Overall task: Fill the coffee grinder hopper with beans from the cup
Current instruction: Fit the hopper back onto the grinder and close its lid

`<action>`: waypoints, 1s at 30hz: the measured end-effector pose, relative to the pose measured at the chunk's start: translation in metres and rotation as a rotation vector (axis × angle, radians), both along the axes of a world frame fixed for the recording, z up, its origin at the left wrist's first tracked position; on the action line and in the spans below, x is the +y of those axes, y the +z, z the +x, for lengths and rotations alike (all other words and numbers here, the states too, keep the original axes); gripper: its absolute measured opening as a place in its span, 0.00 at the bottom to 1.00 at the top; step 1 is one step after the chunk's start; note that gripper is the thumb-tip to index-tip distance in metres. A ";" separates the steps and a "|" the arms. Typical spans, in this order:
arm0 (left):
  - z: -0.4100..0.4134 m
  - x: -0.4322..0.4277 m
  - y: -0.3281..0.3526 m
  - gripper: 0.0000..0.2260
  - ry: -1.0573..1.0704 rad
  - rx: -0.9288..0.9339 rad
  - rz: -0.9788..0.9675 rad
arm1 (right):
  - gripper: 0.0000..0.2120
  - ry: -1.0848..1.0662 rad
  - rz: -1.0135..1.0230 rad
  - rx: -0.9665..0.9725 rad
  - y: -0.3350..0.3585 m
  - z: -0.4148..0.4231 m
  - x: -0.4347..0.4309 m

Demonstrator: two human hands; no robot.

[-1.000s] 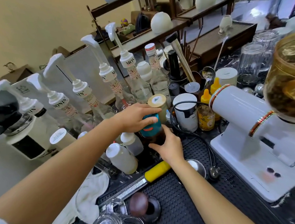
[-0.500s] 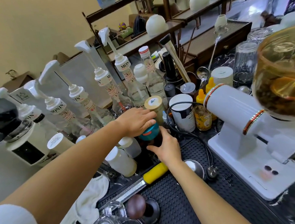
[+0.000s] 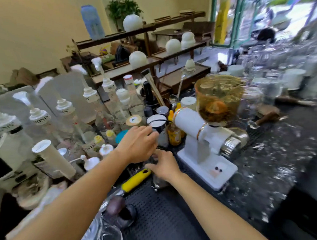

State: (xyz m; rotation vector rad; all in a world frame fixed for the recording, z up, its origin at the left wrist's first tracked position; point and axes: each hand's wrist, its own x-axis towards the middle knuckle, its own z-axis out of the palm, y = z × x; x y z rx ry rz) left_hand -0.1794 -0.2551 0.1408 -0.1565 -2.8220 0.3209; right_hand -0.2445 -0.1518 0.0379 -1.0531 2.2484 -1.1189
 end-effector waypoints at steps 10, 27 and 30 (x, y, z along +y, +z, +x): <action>-0.040 0.125 -0.039 0.14 0.192 0.341 0.807 | 0.20 -0.238 0.065 0.077 -0.015 -0.056 0.178; -0.129 0.212 -0.036 0.24 0.675 0.786 1.010 | 0.15 -0.358 0.017 -0.060 -0.041 -0.272 0.244; -0.135 0.213 -0.039 0.23 0.732 0.802 0.997 | 0.17 -0.331 0.050 -0.194 -0.040 -0.280 0.216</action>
